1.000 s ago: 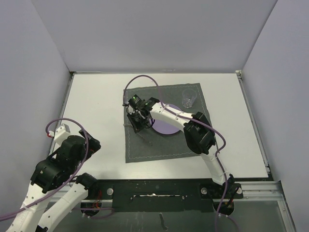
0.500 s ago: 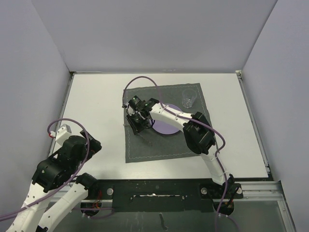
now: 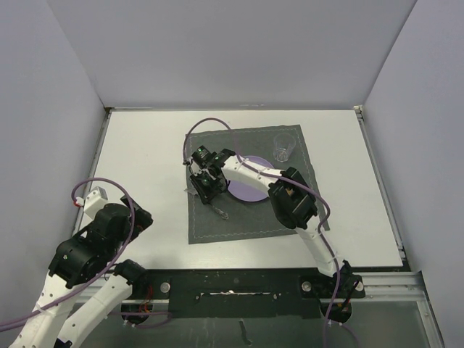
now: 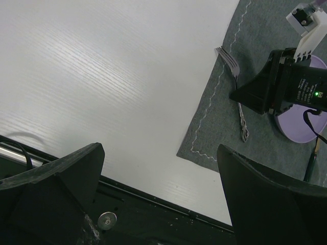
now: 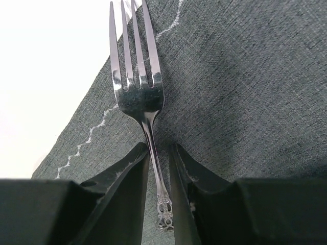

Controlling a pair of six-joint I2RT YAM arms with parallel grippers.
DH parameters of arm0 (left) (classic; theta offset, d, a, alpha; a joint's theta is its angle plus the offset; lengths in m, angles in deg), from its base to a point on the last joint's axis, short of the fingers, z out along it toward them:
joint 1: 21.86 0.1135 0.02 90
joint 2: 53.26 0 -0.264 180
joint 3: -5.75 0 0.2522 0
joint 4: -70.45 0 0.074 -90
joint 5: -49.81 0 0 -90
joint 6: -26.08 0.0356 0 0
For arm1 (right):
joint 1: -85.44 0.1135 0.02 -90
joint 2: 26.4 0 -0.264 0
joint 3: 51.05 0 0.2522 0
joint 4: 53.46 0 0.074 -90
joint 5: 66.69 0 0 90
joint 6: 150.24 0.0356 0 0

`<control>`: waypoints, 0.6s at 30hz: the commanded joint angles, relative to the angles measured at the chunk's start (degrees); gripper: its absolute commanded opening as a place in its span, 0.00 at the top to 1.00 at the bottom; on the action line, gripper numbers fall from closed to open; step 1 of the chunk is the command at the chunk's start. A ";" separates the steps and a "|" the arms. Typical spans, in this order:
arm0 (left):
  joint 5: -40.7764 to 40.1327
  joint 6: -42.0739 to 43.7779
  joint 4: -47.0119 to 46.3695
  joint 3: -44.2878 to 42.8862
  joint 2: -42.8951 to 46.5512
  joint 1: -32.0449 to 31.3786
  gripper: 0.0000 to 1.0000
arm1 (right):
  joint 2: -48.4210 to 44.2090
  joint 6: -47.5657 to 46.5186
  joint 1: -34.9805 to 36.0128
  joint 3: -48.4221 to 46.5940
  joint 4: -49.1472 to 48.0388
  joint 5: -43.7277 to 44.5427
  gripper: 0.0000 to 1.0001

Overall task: Set the dinner table for one person
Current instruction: Adjust the fork on the napkin.

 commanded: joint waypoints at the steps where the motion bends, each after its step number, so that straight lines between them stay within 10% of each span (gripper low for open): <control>1: -0.43 -0.27 -1.36 -0.79 0.35 0.05 0.07 | 0.13 -0.86 -0.73 -2.57 -0.11 0.19 0.77; 18: 0.10 0.09 -1.48 -0.99 0.34 0.05 0.07 | -1.06 -0.37 -0.58 -5.26 2.42 2.01 1.00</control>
